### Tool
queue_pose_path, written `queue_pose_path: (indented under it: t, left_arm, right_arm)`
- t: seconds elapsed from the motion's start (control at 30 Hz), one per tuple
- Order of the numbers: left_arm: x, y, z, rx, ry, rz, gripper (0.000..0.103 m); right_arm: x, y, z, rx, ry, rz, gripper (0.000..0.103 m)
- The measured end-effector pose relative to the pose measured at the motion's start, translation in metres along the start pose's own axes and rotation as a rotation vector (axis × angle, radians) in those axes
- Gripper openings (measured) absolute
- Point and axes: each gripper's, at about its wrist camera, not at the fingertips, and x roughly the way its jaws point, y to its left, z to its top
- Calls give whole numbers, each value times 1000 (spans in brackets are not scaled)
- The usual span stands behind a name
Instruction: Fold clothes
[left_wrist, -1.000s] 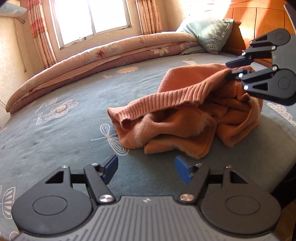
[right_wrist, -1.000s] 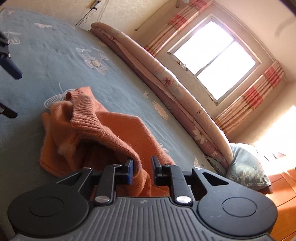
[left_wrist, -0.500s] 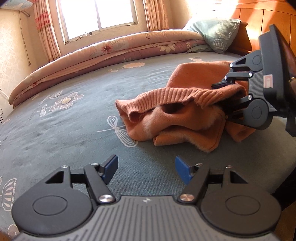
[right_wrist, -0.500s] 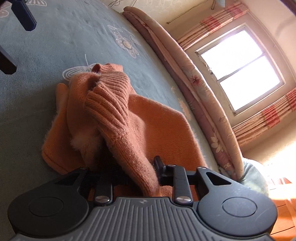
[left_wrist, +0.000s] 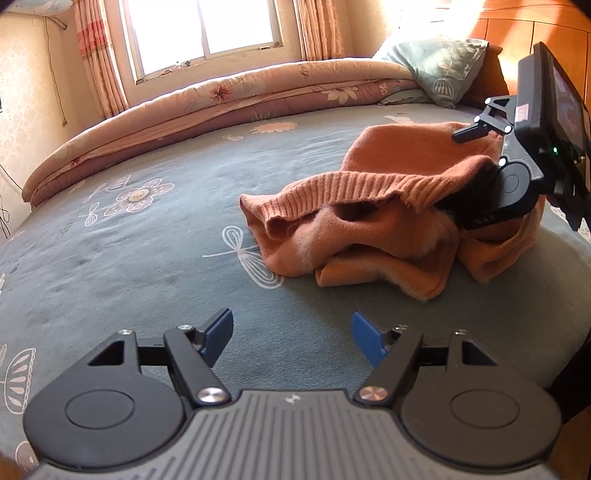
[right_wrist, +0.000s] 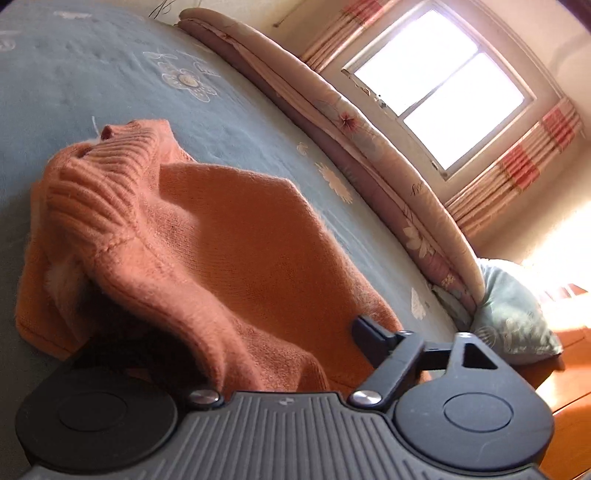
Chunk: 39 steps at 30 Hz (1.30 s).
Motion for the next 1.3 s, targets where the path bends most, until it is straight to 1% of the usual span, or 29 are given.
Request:
queue_pose_path:
  t: [0.07,0.1,0.13,0.17,0.23,0.33,0.37,0.4,0.43,0.6,0.8,0.9,1.0,1.1,1.23,1.3]
  left_arm:
    - [-1,0,0,0,-1,-2,73]
    - [0,0,0,-1,0,-1,73]
    - [0,0,0,-2,1,2,73]
    - [0,0,0,-3,3,3,73]
    - [0,0,0,-2,3,0,73]
    - [0,-1,0,5,3,-4,73]
    - [0,0,0,6,3,-3,73]
    - [0,0,1,6,3,-2,73]
    - [0,1,1,6,1,0,73]
    - [-1,-1,5,36,-11,11,73]
    - [-1,-5,13,101,-37,33,73]
    - [1,-12,18,190,-64,77,73]
    - [8,-23,21,337,-123,147,73]
    - [23,-29,27,449,-144,200,73]
    - [42,-37,35,562,-168,216,73]
    - [52,-48,33,659,-187,243,72]
  right_arm:
    - [-5,11,4,-85,-19,-20,51]
    - [-8,17,6,-129,-35,-30,47]
    - [-10,24,6,-175,-53,-44,39]
    - [-12,30,5,-214,-71,-62,29]
    - [-15,40,4,-271,-91,-70,27]
    - [-19,47,3,-287,-129,-77,27]
    - [-19,48,3,-295,-136,-80,22]
    - [-20,47,4,-294,-144,-81,15]
    - [-22,47,4,-293,-153,-83,12]
    - [-37,26,11,-220,-159,-50,11]
    - [-62,-10,15,-117,-199,-60,11]
    - [-72,-30,15,-44,-193,-32,11]
    - [-82,-54,12,28,-194,-6,11]
    - [-98,-71,3,89,-187,10,11]
    - [-115,-89,-13,159,-171,28,11]
    - [-121,-95,-21,185,-160,36,11]
